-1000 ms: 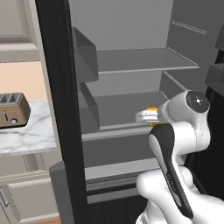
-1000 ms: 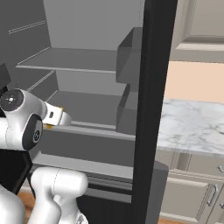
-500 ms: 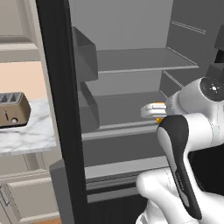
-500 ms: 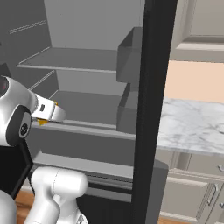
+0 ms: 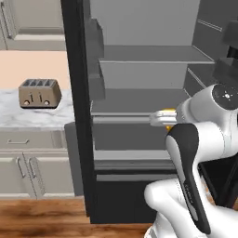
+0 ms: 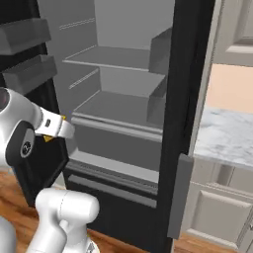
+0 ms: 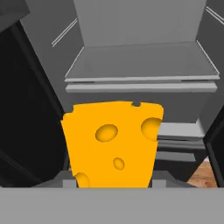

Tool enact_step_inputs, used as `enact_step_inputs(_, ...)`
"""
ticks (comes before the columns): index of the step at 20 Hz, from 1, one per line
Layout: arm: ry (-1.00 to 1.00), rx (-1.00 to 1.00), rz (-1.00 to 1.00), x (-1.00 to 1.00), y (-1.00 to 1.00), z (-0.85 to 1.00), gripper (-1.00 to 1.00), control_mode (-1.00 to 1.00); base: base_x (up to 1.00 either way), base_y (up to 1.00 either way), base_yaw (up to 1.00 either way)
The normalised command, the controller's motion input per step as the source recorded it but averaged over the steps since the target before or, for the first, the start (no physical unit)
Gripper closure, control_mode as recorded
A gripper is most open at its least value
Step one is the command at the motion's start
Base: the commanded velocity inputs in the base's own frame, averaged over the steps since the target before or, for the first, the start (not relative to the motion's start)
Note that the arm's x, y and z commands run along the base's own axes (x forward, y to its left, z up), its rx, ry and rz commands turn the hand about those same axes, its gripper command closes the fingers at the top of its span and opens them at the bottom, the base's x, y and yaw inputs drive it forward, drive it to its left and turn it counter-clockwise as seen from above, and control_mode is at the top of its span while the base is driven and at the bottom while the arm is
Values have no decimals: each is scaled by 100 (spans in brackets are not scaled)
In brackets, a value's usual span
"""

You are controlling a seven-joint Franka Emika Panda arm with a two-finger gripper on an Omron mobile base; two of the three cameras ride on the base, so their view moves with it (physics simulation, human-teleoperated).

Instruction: Take the cheese, steak, and lemon wedge from the fridge and place them on the plate on the dining counter to create an appetizer plate.

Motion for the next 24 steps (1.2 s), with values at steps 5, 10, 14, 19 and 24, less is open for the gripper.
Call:
enact_step_inputs(5,0,0,0,0,0,0,100,100,-6,-60,66)
enact_step_inputs(10,0,0,0,0,0,0,100,100,-31,-46,73)
enact_step_inputs(14,0,0,0,0,0,0,100,100,-58,0,73)
enact_step_inputs(19,0,0,0,0,0,0,100,100,-68,12,77)
enact_step_inputs(24,0,0,0,0,0,0,100,100,-68,9,78)
